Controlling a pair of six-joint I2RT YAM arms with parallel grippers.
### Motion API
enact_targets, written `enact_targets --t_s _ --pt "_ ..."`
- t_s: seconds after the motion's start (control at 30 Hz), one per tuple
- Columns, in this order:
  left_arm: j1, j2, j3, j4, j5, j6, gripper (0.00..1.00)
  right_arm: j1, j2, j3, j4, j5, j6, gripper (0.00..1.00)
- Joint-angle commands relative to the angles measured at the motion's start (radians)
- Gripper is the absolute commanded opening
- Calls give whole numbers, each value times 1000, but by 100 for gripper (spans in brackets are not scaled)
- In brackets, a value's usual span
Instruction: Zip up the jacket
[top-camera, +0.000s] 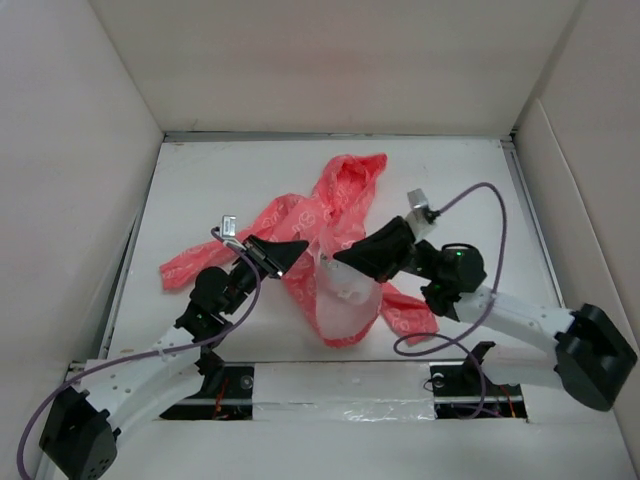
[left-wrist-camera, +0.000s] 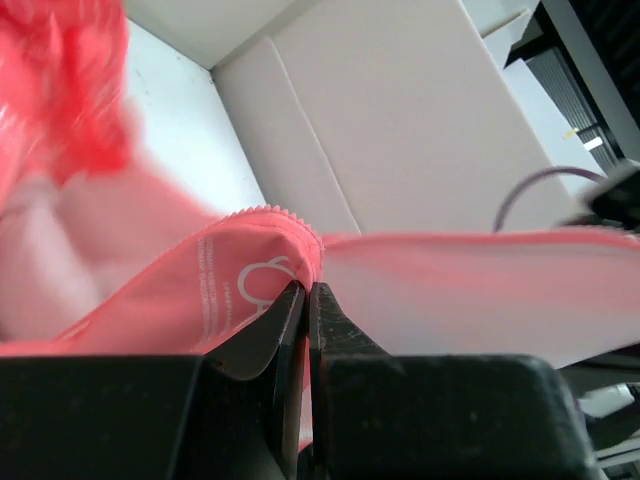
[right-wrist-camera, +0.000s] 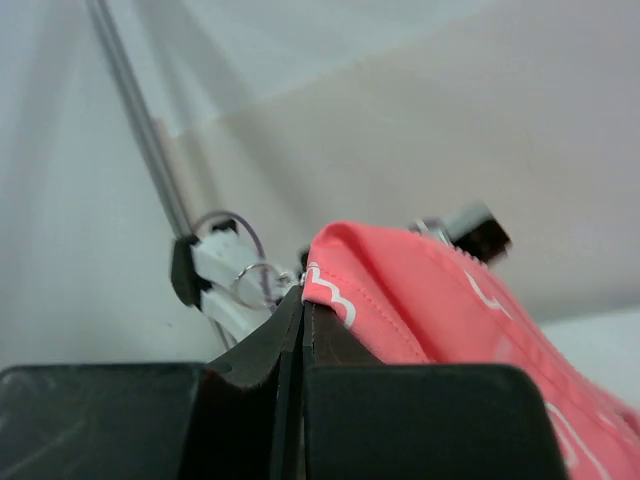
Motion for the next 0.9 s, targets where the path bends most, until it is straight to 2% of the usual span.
enact_targets --t_s 0.0,0.1,0.27,0.4,0.53,0.6,0.7,0.87 --pt "3 32 1 157 37 -29 0 -23 169 -39 224 -27 49 0" --pt "-12 81 -13 235 67 -55 0 -23 198 -6 229 -37 23 0" --pt "-31 70 -21 211 28 -30 0 -23 238 -3 210 -39 7 0" --pt "-31 -26 -39 113 -3 -24 0 -23 257 -67 284 -22 38 0" --pt "-31 -175 -99 31 -18 -55 0 -23 292 -153 444 56 107 0" --pt "-31 -213 -139 33 -12 -73 0 -32 347 -166 494 81 164 0" --pt "-31 -250 -169 72 11 -76 0 -8 366 -131 494 75 149 0" --pt "-31 -269 -203 102 29 -95 0 -8 297 -80 487 96 147 0"
